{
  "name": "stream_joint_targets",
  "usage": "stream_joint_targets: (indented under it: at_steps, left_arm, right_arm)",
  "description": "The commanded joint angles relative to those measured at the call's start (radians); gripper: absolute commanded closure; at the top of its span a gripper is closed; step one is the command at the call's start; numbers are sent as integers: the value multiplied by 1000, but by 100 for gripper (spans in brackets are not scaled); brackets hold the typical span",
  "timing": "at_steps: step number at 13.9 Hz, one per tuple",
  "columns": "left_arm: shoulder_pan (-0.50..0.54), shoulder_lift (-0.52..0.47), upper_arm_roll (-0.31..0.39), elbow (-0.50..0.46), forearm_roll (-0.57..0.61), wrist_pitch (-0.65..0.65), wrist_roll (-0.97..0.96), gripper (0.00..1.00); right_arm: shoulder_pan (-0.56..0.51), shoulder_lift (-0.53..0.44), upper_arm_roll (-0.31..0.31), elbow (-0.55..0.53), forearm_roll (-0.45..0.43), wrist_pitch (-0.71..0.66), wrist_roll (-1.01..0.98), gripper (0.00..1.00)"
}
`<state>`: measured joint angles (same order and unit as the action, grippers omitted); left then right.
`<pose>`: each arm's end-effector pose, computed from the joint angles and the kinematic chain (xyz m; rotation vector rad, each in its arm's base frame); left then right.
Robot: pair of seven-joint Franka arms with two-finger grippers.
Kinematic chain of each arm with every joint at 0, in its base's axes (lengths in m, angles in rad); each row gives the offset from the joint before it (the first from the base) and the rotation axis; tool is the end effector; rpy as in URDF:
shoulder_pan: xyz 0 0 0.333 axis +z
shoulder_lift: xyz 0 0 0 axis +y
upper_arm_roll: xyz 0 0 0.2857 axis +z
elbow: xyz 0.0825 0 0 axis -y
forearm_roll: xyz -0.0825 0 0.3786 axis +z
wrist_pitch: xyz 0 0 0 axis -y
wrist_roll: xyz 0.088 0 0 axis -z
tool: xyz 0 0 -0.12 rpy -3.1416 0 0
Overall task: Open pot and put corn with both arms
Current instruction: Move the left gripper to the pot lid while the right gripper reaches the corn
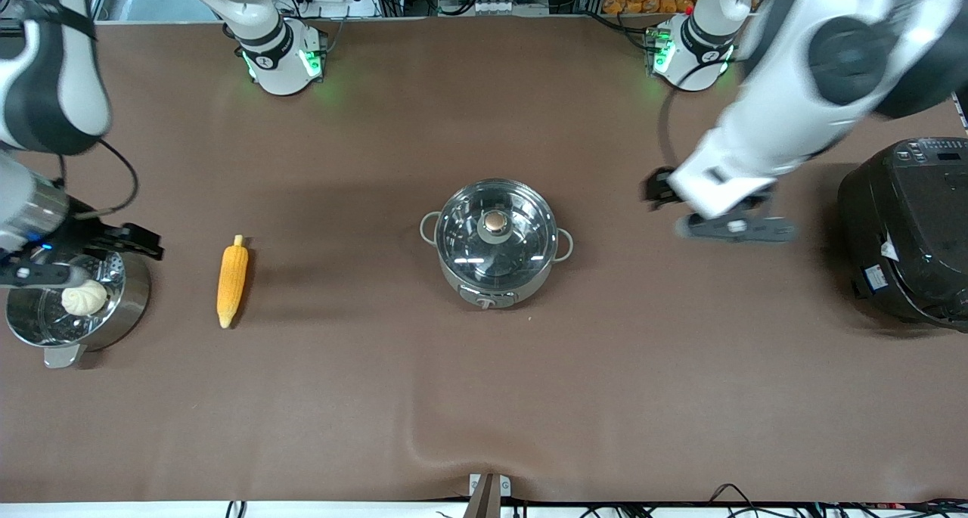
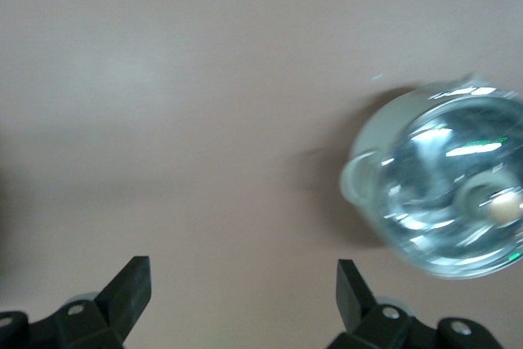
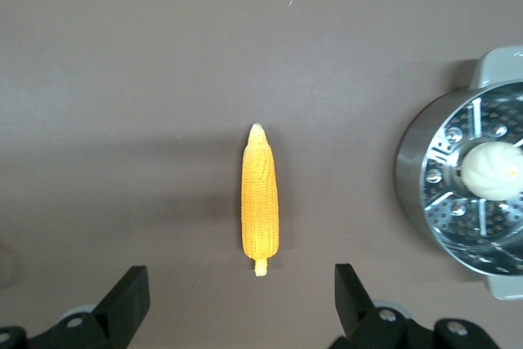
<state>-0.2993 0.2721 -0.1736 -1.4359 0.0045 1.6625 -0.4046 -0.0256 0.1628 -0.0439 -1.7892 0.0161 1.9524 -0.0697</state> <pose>0.5612 -0.2738 0.4943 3.1183 -0.0990 -0.0865 0.5966 -0.0393 0.4174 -3.1338 0.0082 -0.0017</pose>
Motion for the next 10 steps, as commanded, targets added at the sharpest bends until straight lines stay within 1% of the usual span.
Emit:
stream_joint_targets:
  at_steps: [1,2,4,5,6,8,10]
  left_arm:
    - [-113,143,12,89,-18,90,-162,0]
    - [-145,180,14,104,-18,120,-204,0]
    - [-223,237,23,117,-12,186,-272,0]
    - [-251,252,25,115,-8,198,-298,0]
    - [-267,265,25,115,-8,209,-299,0]
    - [-299,301,25,117,-8,285,-312,0]
    - [-332,338,26,117,-6,348,-361,0]
  right_arm:
    - [9,9,-2,-113,4,121,-25,0]
    - [12,30,-4,-148,4,197,-53,0]
    - [24,30,-4,-276,2,366,-65,0]
    - [19,37,-4,-330,2,441,-77,0]
    - [21,70,-4,-360,2,500,-79,0]
    - [-9,167,-4,-364,4,552,-75,0]
    - [-23,201,-2,-366,4,551,-79,0]
